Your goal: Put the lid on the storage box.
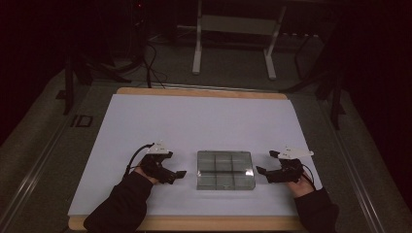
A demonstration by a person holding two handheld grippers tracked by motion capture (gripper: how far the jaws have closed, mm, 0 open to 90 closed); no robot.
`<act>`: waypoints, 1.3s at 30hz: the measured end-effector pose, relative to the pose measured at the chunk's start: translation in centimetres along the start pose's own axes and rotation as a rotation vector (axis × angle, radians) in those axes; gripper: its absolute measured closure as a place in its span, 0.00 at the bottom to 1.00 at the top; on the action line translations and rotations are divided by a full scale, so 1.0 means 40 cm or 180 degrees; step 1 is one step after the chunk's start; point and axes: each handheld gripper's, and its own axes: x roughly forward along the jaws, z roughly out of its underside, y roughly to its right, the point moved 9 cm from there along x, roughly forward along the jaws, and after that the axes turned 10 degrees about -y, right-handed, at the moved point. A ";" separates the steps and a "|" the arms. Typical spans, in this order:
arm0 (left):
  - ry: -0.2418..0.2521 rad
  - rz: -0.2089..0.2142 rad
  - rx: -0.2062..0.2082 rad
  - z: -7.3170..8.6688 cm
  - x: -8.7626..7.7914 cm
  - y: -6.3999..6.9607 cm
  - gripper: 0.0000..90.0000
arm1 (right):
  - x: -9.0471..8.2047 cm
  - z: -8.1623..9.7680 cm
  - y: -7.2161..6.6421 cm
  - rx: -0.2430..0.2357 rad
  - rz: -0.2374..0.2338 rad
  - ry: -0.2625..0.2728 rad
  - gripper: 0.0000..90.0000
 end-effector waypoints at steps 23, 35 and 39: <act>0.0013 -0.0183 -0.0136 0.094 -0.062 -0.007 0.04 | -0.056 0.105 0.008 0.0218 0.0123 0.0000 0.16; -0.0045 -0.0360 -0.0183 0.136 -0.081 -0.013 0.04 | -0.059 0.135 0.001 0.0259 0.0180 -0.0026 0.16; -0.0093 -0.0457 -0.0237 0.155 -0.088 -0.023 0.04 | -0.059 0.136 0.000 0.0219 0.0232 -0.0040 0.16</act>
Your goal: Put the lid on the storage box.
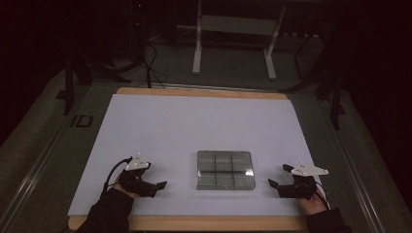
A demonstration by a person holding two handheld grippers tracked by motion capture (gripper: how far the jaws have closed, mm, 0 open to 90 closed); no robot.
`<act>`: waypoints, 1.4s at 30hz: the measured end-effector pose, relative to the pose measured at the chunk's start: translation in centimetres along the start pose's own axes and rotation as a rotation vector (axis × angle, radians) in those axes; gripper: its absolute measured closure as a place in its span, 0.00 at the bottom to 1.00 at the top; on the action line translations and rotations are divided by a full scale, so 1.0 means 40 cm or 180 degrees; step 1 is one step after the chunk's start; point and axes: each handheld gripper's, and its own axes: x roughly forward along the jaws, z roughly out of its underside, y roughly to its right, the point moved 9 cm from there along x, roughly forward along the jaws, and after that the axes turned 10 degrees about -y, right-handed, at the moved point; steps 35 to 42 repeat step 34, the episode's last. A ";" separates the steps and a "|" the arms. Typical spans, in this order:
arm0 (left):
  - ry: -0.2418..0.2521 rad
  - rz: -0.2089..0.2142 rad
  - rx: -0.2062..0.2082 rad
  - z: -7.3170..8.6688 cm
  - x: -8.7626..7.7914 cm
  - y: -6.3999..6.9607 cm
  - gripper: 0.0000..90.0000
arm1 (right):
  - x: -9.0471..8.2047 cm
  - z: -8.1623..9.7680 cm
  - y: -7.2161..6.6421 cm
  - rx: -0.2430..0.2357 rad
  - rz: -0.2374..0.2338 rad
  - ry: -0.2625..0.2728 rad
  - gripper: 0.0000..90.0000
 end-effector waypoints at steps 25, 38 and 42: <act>-0.0091 -0.0628 -0.0192 0.027 0.011 -0.028 0.03 | 0.018 0.016 0.025 0.0198 0.0464 -0.0161 0.16; -0.0076 -0.0658 -0.0202 0.027 0.009 -0.029 0.03 | 0.025 0.019 0.027 0.0186 0.0518 -0.0247 0.16; -0.0076 -0.0658 -0.0202 0.027 0.009 -0.029 0.03 | 0.025 0.019 0.027 0.0186 0.0518 -0.0247 0.16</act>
